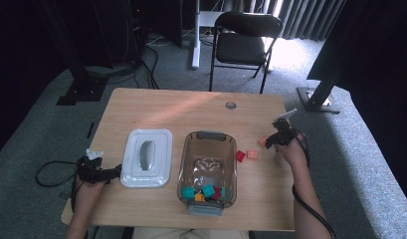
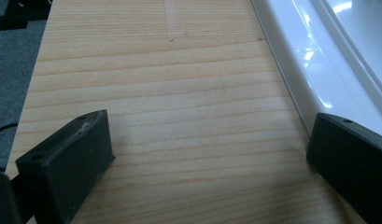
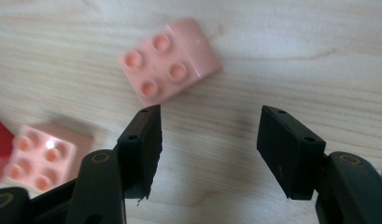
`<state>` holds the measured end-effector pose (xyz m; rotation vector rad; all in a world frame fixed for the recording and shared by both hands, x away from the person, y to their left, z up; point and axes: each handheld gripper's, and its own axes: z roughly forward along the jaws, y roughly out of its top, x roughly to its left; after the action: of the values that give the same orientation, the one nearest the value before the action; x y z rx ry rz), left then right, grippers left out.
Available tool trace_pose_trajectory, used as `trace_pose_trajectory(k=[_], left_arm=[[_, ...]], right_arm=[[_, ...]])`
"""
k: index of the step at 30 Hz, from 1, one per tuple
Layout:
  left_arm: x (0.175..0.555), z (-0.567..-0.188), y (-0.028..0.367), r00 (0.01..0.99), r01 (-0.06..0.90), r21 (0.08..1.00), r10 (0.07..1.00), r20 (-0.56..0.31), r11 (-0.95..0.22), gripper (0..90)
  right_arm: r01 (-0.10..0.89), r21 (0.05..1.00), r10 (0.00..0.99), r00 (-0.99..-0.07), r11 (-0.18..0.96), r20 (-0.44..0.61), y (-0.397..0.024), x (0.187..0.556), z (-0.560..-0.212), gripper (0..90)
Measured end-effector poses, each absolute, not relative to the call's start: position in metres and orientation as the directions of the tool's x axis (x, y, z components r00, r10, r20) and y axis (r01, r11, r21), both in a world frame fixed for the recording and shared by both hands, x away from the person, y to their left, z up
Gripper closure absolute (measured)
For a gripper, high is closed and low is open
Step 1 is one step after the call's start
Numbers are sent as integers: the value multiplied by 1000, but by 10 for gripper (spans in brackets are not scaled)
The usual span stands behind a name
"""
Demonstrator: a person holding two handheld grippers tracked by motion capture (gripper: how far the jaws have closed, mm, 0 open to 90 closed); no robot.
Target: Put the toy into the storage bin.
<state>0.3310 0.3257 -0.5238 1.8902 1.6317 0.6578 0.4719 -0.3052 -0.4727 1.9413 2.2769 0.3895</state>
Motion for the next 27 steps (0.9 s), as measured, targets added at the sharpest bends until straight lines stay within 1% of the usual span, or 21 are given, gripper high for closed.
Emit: trace_pose_trajectory(k=[4, 7, 9, 13, 18, 19, 21, 23, 24, 25, 27], left_arm=[[331, -524, 326, 142, 720, 686, 990, 10, -110, 8], [331, -524, 326, 143, 719, 686, 990, 9, -110, 8], [331, -524, 326, 143, 719, 686, 990, 10, -110, 8], [331, -524, 326, 147, 719, 685, 989, 10, -114, 8], [331, -524, 326, 149, 719, 685, 989, 10, -115, 8], [331, -524, 326, 149, 719, 685, 989, 10, -116, 8], [331, -524, 326, 149, 719, 685, 989, 10, -115, 8], [331, -524, 326, 149, 719, 685, 989, 10, -115, 8], [331, -524, 326, 149, 719, 685, 989, 10, -115, 8], [331, -524, 326, 149, 719, 685, 989, 10, -115, 8], [331, -524, 326, 149, 719, 685, 989, 10, -115, 8]], right_arm=[[946, 310, 984, -135, 94, 113, -299, 476, -466, 405], [945, 318, 987, -112, 70, 115, -291, 481, -465, 395], [948, 315, 990, -85, 45, 115, -286, 489, -466, 357], [957, 290, 991, -52, 15, 120, -282, 497, -474, 345], [963, 268, 992, -49, 17, 113, -282, 500, -482, 343], [961, 272, 990, -76, 42, 116, -280, 500, -483, 355], [957, 277, 985, -126, 90, 116, -278, 499, -483, 445], [952, 273, 980, -170, 136, 104, -274, 499, -484, 465], [952, 273, 980, -170, 136, 104, -274, 499, -484, 465], [951, 268, 977, -189, 156, 102, -273, 499, -484, 506], [950, 271, 975, -192, 155, 113, -274, 498, -483, 538]])
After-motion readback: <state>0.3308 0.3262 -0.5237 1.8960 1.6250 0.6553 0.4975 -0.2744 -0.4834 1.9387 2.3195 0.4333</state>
